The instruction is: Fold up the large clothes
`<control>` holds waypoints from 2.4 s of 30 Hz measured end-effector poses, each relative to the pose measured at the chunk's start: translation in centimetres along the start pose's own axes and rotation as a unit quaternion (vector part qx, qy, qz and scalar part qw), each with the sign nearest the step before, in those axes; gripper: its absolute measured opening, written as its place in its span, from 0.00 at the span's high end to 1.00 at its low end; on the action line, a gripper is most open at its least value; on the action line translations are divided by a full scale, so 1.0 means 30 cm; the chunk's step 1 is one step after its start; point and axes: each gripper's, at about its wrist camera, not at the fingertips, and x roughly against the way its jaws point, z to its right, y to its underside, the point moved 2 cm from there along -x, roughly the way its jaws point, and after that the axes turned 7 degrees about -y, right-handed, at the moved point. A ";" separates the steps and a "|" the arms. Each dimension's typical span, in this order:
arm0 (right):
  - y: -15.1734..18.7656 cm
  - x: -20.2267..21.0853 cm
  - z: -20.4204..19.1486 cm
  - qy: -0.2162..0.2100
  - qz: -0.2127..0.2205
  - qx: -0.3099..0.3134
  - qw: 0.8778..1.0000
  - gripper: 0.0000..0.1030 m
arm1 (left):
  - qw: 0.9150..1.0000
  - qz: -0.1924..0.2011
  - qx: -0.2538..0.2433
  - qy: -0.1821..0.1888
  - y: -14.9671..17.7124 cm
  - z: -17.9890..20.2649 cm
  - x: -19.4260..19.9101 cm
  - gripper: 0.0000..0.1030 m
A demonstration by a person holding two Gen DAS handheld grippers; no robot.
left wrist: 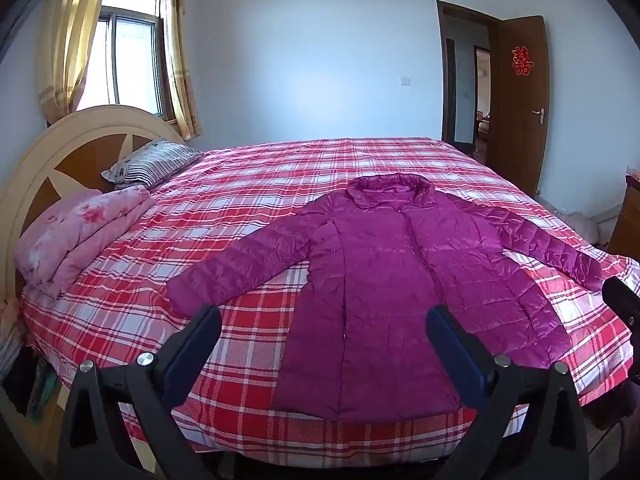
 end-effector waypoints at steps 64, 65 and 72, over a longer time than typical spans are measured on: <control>0.042 -0.105 0.075 -0.013 -0.035 -0.020 0.999 0.00 | 0.998 -0.054 0.016 0.016 0.048 0.022 -0.164 0.01; 0.046 -0.121 0.087 -0.010 -0.036 -0.017 0.999 0.00 | 0.998 -0.063 0.018 0.023 0.050 0.029 -0.190 0.01; 0.095 -0.278 0.263 0.045 -0.084 -0.031 0.995 0.00 | 0.995 -0.088 -0.004 0.044 0.032 0.128 -0.349 0.01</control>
